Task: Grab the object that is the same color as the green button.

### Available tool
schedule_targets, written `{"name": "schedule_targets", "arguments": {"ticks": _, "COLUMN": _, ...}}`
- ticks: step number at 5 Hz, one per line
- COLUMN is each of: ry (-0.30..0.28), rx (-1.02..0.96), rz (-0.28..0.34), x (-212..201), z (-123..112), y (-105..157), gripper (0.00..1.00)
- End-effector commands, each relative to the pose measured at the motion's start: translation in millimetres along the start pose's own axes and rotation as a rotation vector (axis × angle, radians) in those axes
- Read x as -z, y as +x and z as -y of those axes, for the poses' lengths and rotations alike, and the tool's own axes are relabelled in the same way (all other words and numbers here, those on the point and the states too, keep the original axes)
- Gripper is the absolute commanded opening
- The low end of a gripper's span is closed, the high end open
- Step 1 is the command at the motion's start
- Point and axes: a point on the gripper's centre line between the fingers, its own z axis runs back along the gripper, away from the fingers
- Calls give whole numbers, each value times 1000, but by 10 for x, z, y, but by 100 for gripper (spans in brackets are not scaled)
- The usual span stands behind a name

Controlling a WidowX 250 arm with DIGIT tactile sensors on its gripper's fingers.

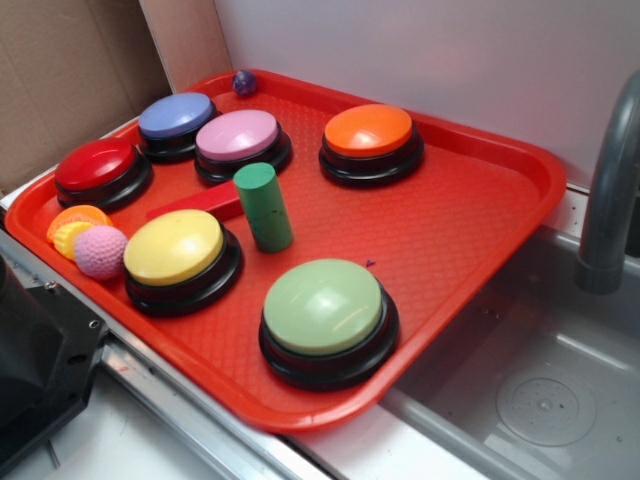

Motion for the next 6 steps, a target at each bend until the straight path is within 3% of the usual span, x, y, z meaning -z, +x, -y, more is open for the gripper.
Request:
{"name": "schedule_targets", "arguments": {"ticks": 1, "ry": 0, "rx": 0, "rz": 0, "x": 0, "z": 0, "y": 0, "gripper": 100}}
{"name": "schedule_targets", "arguments": {"ticks": 3, "ry": -54, "rx": 18, "rz": 39, "x": 568, "z": 37, "y": 246, "gripper": 100}}
{"name": "schedule_targets", "arguments": {"ticks": 4, "ry": -42, "rx": 27, "rz": 62, "x": 930, "z": 94, "y": 431, "gripper": 100}}
{"name": "schedule_targets", "arguments": {"ticks": 6, "ry": 2, "rx": 29, "rz": 34, "x": 1440, "z": 233, "y": 675, "gripper": 100}}
